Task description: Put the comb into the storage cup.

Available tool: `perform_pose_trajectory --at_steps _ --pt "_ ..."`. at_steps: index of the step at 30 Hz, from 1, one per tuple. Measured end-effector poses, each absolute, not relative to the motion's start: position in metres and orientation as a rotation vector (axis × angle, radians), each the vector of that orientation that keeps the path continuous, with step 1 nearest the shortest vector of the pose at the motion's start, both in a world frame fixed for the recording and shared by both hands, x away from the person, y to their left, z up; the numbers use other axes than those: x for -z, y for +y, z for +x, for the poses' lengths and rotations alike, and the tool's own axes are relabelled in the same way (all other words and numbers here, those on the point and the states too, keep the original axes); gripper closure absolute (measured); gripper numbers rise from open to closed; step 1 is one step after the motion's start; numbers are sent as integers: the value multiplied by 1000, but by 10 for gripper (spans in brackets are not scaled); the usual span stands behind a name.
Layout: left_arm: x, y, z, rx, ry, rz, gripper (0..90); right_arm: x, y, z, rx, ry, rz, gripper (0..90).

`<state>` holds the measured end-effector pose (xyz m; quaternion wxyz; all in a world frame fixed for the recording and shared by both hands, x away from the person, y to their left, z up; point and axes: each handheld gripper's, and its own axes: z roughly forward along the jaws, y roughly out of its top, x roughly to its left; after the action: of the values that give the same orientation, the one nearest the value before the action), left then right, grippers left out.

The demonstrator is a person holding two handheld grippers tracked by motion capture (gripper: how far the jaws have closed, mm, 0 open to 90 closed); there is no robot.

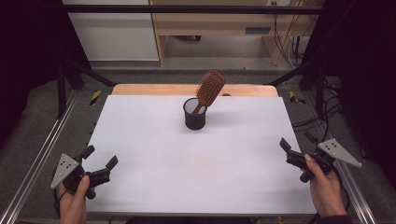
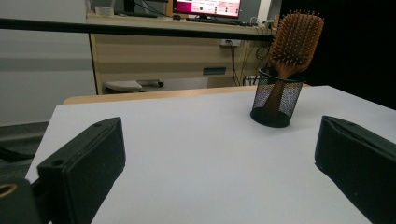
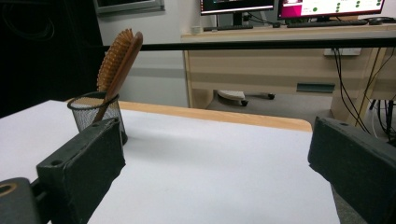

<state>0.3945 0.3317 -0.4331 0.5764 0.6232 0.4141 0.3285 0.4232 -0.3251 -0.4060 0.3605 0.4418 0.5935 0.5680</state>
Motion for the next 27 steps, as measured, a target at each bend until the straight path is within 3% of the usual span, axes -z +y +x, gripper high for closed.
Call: perform_pose_trajectory --at_steps 27 --pt "433 331 394 -768 959 1456 18 440 -303 406 -1467 1619 1114 33"
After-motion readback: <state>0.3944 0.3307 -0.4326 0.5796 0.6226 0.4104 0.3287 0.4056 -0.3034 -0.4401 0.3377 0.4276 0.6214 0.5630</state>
